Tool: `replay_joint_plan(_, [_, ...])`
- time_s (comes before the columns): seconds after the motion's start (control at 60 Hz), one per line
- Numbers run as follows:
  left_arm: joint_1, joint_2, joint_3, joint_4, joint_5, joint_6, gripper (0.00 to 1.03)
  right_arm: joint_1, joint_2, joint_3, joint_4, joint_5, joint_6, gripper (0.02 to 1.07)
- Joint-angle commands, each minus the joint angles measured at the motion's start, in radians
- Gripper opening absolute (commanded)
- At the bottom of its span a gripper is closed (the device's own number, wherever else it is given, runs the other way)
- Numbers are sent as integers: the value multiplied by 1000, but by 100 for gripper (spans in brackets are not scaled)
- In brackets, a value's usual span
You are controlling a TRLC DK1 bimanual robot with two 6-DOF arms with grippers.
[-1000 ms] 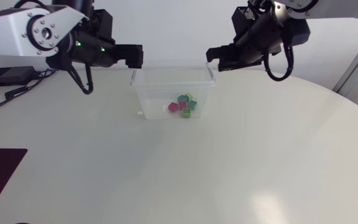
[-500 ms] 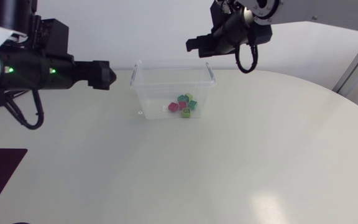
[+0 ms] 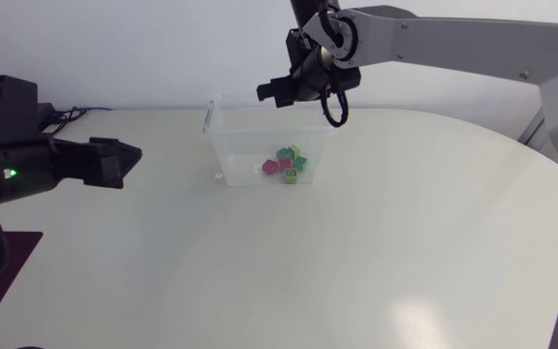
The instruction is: Place the duplo bricks in the container
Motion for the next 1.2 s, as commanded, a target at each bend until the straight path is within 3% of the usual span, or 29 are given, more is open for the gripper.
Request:
replay_joint_plan(0.0, [9, -27, -24, -11, -8, 14, 99, 6, 50, 47, -20, 18, 22, 105])
replay_joint_plan(0.183, [9, -61, -28, -28, -8, 14, 99, 6, 39, 67, -66, 36, 33, 103])
replay_joint_plan(0.333, [23, -130, -61, -28, -16, 33, 99, -2, -102, 0, -84, 55, 27, 103])
replay_joint_plan(0.833, [124, -360, -160, -18, -17, 95, 99, -140, -667, -578, 80, 127, -56, 103])
replay_joint_plan(1.183, [221, -505, -271, 57, -17, 161, 99, -248, -981, -917, 189, 131, -93, 103])
